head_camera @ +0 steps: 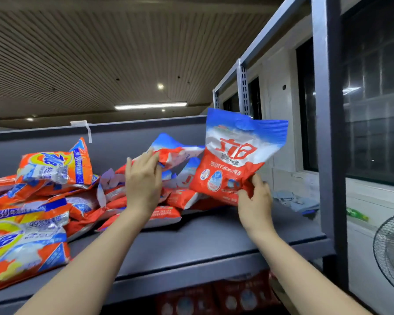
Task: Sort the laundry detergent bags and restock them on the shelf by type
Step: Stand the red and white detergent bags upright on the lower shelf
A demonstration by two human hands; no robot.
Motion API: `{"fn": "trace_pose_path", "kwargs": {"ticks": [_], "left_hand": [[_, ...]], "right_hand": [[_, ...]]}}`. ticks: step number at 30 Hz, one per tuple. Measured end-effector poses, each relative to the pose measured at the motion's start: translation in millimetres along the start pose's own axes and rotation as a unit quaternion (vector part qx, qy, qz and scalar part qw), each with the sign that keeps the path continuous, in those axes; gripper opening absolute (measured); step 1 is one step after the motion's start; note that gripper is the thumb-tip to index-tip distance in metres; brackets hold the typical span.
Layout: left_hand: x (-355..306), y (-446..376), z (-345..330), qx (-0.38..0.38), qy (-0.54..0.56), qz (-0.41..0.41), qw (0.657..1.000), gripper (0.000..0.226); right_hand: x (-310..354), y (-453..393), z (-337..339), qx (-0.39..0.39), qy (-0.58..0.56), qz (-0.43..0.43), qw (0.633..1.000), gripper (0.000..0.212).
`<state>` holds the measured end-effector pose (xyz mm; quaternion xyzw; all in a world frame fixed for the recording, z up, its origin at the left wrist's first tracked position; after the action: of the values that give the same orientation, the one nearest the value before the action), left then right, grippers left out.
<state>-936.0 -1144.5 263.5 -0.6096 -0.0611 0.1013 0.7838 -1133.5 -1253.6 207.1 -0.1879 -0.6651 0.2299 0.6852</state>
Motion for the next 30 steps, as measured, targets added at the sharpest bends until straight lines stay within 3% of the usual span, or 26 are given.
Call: {"fn": "trace_pose_path", "kwargs": {"ticks": [3, 5, 7, 9, 11, 12, 14, 16, 17, 18, 20, 22, 23, 26, 30], "left_hand": [[-32, 19, 20, -0.019, -0.053, -0.164, 0.985, 0.030], [-57, 37, 27, 0.015, -0.055, -0.234, 0.971, 0.024], [-80, 59, 29, 0.127, 0.006, -0.283, 0.951, 0.023], [-98, 86, 28, 0.315, 0.016, -0.264, 0.912, 0.042], [-105, 104, 31, 0.412, -0.021, -0.204, 0.888, 0.066], [-106, 106, 34, 0.415, 0.014, -0.161, 0.895, 0.067], [-103, 101, 48, 0.346, 0.121, -0.038, 0.930, 0.059], [-85, 91, 62, 0.217, 0.065, 0.084, 0.970, 0.055], [-69, 89, 68, 0.196, 0.024, 0.162, 0.967, 0.051], [-54, 88, 72, 0.194, 0.025, 0.255, 0.947, 0.047], [-32, 88, 77, 0.212, 0.169, 0.437, 0.858, 0.040], [-27, 83, 77, 0.198, 0.334, 0.536, 0.750, 0.030], [-27, 80, 77, 0.194, 0.365, 0.558, 0.719, 0.024], [-27, 70, 74, 0.231, 0.362, 0.591, 0.683, 0.022], [-34, 56, 68, 0.256, 0.326, 0.600, 0.684, 0.031]], "right_hand": [[2, 12, 16, -0.017, 0.001, -0.015, 1.000, 0.035], [3, 22, 25, -0.013, -0.010, -0.029, 0.999, 0.036], [3, 31, 31, -0.007, -0.013, -0.053, 0.998, 0.034], [1, 41, 36, 0.000, -0.015, -0.089, 0.996, 0.032], [-2, 50, 43, 0.004, -0.005, -0.114, 0.993, 0.030], [-3, 53, 46, 0.006, 0.002, -0.123, 0.992, 0.030], [-6, 54, 51, 0.020, 0.018, -0.138, 0.990, 0.035], [-6, 51, 50, 0.056, 0.033, -0.144, 0.988, 0.036], [-6, 49, 49, 0.072, 0.032, -0.143, 0.987, 0.035], [-6, 47, 46, 0.082, 0.026, -0.147, 0.985, 0.033], [-5, 43, 42, 0.083, 0.024, -0.162, 0.983, 0.033], [-3, 36, 41, 0.076, 0.050, -0.171, 0.981, 0.040], [0, 33, 40, 0.076, 0.057, -0.172, 0.981, 0.046], [1, 21, 37, 0.080, 0.017, -0.179, 0.981, 0.050], [-6, 8, 38, 0.040, -0.010, -0.213, 0.976, 0.038]]}}
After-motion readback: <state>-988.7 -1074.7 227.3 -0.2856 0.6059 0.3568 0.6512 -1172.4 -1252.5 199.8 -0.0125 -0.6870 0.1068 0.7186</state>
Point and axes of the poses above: each hand's wrist, its own y-axis away from the middle knuckle, its own z-axis out of the back of the hand, x = y × z, the point moved 1 cm from there along -y, towards the middle knuckle, and after that the axes turned 5 degrees about -z, right-handed, at the moved point
